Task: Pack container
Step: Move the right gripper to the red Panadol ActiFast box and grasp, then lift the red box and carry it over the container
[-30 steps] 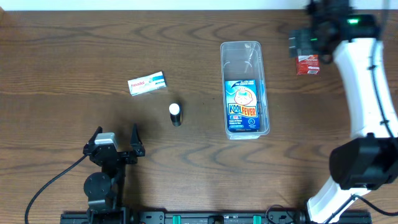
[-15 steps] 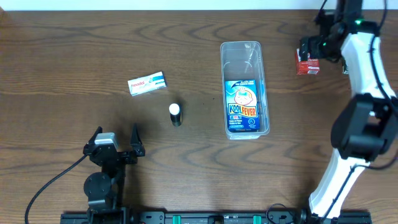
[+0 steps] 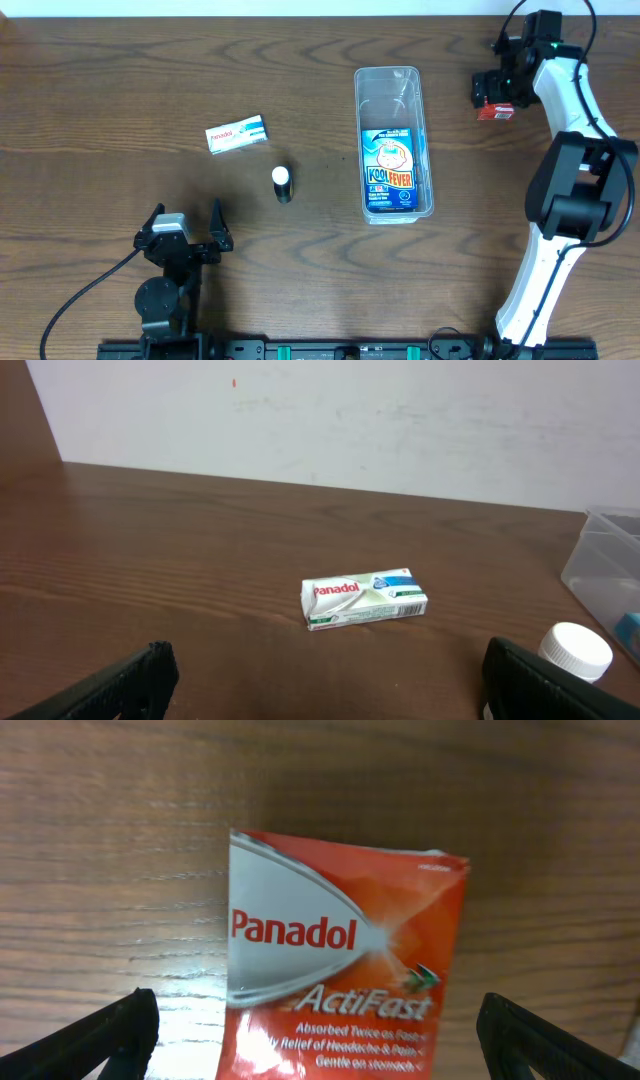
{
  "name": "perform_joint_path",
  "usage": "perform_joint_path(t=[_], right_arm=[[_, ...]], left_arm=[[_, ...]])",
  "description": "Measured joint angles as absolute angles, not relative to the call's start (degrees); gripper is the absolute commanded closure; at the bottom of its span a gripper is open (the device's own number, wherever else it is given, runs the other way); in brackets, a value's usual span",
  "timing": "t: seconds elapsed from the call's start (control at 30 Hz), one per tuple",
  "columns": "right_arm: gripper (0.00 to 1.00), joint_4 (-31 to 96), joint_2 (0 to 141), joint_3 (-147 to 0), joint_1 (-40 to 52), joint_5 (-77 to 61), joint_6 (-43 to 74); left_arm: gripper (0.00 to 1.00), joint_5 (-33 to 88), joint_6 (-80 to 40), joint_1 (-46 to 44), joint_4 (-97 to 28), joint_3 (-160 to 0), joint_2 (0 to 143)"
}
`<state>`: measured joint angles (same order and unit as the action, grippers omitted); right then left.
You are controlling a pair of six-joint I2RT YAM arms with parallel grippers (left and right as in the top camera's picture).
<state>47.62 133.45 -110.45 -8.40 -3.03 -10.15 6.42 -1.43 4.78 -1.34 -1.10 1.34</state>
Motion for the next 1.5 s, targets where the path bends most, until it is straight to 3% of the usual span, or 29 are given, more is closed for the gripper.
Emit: perform_joint_path(t=[1.5], right_arm=[[0.05,46.0,136.9,-110.5,-8.4,-1.7,-5.0]], left_arm=[[0.02,6.4,-1.4,4.8,-1.3,-1.1,1.3]])
